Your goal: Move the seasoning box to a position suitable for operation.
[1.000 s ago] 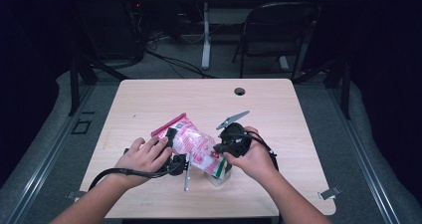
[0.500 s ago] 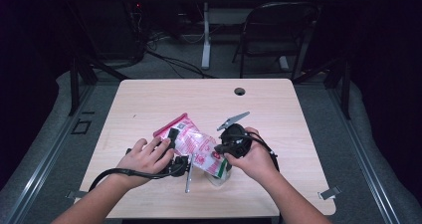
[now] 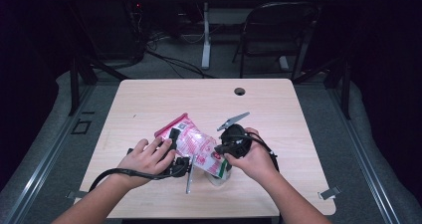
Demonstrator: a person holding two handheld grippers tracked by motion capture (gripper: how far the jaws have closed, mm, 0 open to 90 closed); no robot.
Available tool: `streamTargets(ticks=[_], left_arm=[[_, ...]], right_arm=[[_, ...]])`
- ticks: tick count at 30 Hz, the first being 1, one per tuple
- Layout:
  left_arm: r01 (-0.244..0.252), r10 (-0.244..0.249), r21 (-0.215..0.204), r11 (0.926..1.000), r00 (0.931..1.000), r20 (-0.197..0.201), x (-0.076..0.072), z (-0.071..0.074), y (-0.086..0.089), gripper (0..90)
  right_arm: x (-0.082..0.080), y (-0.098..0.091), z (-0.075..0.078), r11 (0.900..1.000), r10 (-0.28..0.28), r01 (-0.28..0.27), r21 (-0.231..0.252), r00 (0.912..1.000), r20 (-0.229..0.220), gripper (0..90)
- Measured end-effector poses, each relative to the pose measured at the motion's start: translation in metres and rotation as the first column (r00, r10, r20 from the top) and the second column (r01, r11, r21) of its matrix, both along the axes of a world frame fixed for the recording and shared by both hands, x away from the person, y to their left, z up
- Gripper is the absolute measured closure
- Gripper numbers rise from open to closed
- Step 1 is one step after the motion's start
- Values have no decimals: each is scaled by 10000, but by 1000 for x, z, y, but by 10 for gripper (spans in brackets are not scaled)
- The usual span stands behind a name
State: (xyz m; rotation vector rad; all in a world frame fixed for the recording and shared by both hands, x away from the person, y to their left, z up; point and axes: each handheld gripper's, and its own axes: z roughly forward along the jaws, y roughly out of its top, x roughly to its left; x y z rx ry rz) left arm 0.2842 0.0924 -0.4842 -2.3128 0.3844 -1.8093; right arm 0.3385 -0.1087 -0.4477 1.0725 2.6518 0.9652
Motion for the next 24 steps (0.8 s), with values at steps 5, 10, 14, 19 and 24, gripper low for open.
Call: streamTargets(ticks=[5,10,14,19,24], left_arm=[[-2,2,99,10000,10000,42,-1,1,-1,718],[20,-20,117,9999,10000,67,-1,2,-2,719],[18,-19,132,9999,10000,84,-1,2,-2,720],[99,-101,91,9999,9998,170,-1,2,-2,721],[96,-99,150,9998,9998,194,-1,2,-2,722]], right_arm=[[0,0,0,10000,-19,19,-24,10000,-16,900],[-1,0,0,10000,-21,21,-81,10000,5,900],[-1,1,-1,10000,-48,48,-34,10000,18,900],[-1,1,-1,10000,-24,24,-9,10000,4,900],[-1,1,-1,10000,-19,19,4,10000,-6,900]])
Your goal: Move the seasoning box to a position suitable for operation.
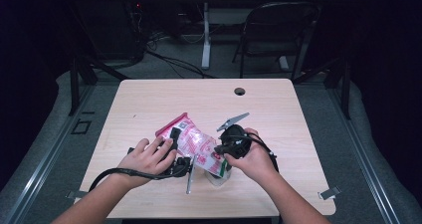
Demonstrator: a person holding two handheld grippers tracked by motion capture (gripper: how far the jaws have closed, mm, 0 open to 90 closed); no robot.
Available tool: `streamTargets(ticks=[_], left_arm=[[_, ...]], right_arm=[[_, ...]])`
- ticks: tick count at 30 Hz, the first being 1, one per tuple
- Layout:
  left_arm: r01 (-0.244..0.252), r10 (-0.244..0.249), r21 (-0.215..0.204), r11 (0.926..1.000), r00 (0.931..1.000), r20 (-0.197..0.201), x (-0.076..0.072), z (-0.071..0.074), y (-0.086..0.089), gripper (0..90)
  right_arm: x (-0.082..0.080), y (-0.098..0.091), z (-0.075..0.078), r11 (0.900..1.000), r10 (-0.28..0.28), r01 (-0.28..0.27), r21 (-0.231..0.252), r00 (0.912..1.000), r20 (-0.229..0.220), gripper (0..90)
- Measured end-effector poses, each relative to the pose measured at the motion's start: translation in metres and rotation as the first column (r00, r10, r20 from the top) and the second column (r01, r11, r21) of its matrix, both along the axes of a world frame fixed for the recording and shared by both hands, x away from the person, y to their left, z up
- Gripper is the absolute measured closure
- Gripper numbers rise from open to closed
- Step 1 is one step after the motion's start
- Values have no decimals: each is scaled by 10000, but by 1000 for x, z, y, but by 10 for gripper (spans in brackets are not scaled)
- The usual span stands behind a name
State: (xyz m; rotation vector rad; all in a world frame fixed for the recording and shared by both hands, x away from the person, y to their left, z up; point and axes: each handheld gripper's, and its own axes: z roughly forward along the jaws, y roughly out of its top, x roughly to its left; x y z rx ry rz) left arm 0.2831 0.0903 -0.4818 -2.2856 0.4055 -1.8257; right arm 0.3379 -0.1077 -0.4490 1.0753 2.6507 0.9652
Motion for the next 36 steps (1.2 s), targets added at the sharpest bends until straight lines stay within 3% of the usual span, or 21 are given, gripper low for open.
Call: streamTargets(ticks=[36], left_arm=[[113,-117,229,9997,9998,174,-2,5,-2,725]], right_arm=[[-1,-1,1,10000,4,-4,48,10000,43,900]])
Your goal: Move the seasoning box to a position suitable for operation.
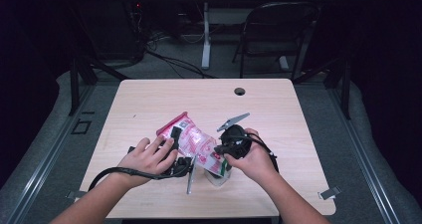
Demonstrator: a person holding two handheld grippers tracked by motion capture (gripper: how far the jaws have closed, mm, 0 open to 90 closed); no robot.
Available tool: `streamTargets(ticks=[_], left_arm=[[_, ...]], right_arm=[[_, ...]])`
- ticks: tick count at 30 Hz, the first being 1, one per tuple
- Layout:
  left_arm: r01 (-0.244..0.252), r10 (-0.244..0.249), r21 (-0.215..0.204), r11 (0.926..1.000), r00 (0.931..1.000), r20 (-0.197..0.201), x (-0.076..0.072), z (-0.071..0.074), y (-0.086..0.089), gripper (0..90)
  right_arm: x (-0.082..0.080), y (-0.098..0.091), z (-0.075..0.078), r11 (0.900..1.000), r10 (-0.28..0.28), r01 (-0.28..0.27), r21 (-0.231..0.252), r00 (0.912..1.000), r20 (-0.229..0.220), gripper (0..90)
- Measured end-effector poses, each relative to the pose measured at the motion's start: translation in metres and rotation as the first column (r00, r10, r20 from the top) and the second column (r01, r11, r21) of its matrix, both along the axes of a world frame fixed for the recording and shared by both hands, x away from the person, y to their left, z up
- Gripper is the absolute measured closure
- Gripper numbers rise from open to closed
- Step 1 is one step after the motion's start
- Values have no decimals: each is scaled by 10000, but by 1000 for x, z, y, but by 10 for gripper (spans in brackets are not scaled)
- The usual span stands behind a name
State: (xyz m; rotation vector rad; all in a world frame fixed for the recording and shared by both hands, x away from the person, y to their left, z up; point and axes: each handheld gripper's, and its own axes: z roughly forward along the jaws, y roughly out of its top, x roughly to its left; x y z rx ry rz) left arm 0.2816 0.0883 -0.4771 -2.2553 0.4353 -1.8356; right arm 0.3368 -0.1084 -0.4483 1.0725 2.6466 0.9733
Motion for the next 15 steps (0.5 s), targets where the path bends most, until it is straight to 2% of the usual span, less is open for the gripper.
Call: streamTargets(ticks=[12,15], left_arm=[[-75,75,6,10000,9999,-124,0,2,-1,726],[6,-6,32,10000,10000,-12,0,2,-2,727]], right_arm=[[0,-1,0,10000,-10,9,78,10000,52,900],[0,-1,0,10000,-13,13,89,10000,38,900]])
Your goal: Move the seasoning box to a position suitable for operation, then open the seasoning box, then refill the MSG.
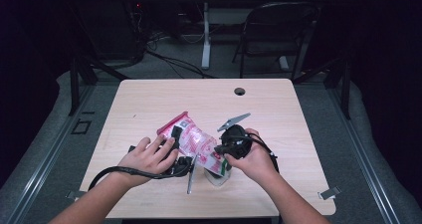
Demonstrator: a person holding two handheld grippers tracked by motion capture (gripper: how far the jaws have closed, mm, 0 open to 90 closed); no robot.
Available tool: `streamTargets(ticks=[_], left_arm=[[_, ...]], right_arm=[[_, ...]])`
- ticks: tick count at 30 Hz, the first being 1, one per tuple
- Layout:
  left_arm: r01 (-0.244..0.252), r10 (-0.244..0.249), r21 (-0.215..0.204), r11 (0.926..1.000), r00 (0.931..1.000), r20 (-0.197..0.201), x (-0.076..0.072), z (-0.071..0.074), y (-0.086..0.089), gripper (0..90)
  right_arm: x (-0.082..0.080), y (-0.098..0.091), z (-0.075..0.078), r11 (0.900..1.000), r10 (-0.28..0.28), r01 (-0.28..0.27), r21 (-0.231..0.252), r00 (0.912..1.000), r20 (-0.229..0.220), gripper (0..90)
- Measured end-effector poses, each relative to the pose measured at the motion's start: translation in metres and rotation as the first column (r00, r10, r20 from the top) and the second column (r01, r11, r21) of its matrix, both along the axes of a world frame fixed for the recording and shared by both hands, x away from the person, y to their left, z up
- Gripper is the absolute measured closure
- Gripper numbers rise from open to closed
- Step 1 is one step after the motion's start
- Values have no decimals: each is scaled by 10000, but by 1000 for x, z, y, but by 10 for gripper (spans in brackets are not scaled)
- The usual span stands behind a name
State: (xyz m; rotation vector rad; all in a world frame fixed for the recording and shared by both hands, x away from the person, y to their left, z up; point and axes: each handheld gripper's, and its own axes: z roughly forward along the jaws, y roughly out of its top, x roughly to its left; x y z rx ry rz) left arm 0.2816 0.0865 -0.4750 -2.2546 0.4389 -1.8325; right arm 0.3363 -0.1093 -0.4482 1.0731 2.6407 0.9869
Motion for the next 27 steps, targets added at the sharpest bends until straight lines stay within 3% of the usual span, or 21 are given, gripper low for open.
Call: streamTargets(ticks=[27], left_arm=[[118,-119,72,9999,9999,116,0,3,-1,735]], right_arm=[[0,0,1,10000,-59,59,57,10000,-18,900]])
